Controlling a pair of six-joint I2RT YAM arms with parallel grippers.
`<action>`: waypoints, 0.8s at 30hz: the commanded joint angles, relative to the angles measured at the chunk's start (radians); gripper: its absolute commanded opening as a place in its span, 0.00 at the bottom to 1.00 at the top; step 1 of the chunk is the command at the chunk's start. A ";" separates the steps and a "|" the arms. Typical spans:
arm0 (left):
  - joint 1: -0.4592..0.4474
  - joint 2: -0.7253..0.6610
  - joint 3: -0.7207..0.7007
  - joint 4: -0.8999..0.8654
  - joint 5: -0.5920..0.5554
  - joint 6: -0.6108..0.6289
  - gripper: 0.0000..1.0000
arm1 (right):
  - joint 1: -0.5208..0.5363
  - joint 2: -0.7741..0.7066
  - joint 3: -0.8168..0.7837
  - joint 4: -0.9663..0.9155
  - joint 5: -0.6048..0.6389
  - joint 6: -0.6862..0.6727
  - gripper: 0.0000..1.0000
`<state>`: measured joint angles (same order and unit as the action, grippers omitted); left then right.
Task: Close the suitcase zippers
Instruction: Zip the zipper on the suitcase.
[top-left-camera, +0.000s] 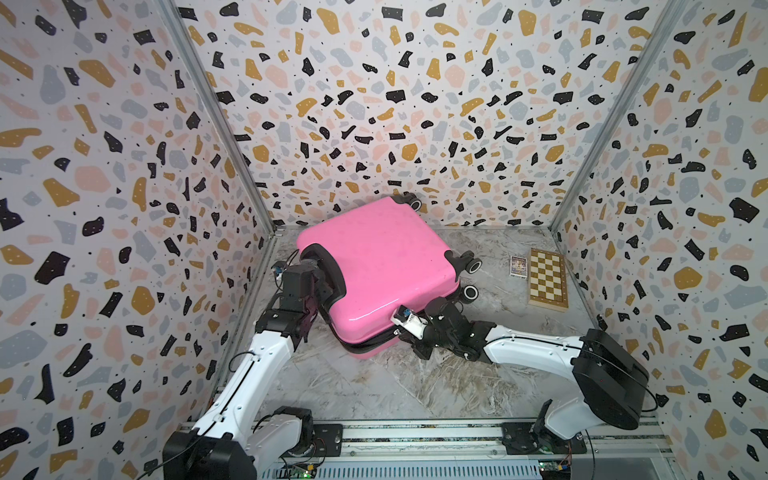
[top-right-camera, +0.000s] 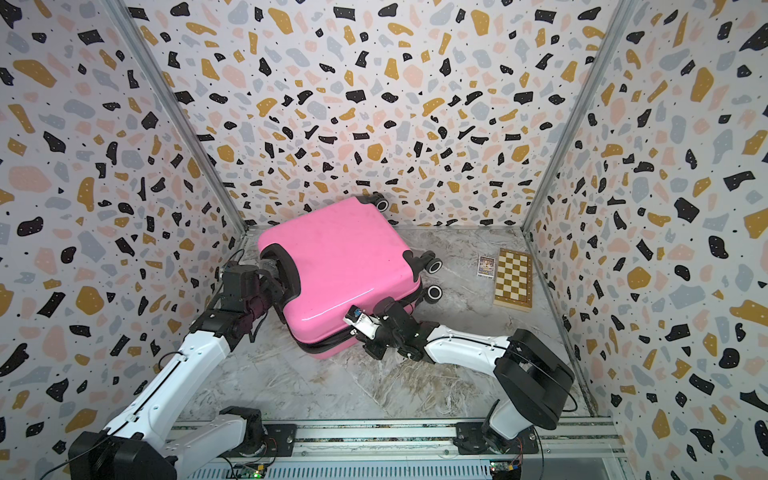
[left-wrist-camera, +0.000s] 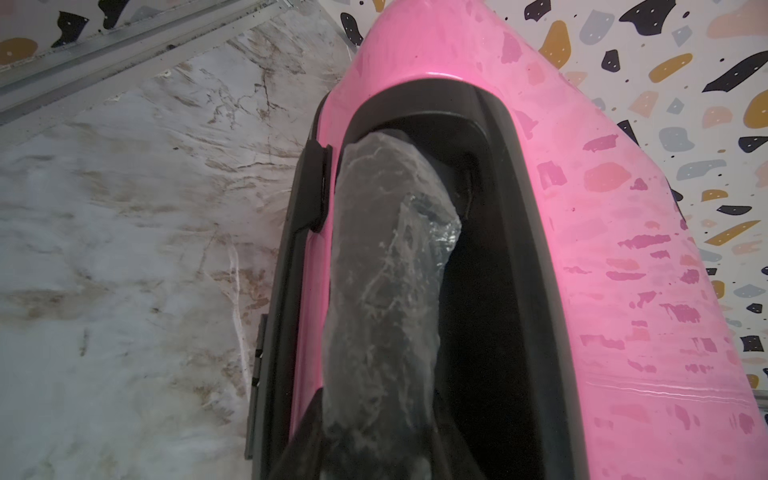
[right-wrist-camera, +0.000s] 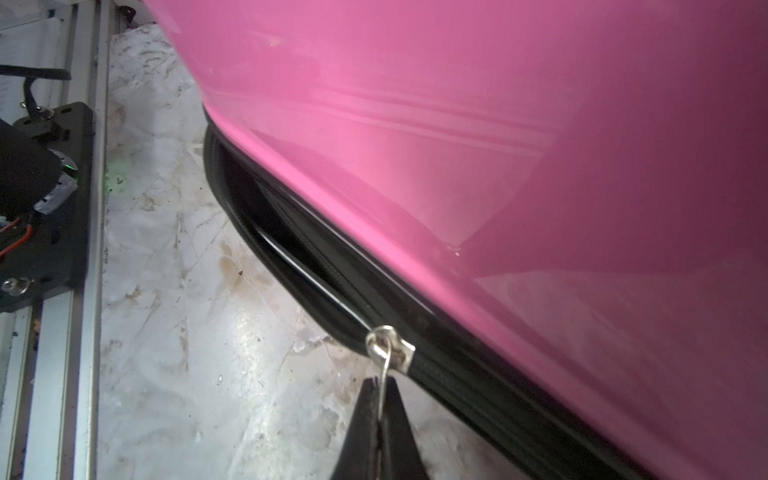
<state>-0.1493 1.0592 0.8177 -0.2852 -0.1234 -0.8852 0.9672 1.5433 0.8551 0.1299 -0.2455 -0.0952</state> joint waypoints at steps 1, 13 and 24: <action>-0.044 0.006 -0.013 0.046 0.172 -0.021 0.04 | 0.018 -0.006 0.048 0.031 0.016 0.040 0.00; -0.044 -0.018 0.178 -0.199 0.258 0.529 0.95 | -0.342 -0.216 -0.155 0.075 -0.023 0.109 0.00; -0.045 0.071 0.308 -0.475 0.538 1.424 0.86 | -0.562 -0.238 -0.165 0.000 -0.034 0.113 0.00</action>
<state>-0.1921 1.0908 1.0698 -0.6273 0.2920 0.1646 0.4366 1.3354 0.6704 0.1158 -0.2848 0.0010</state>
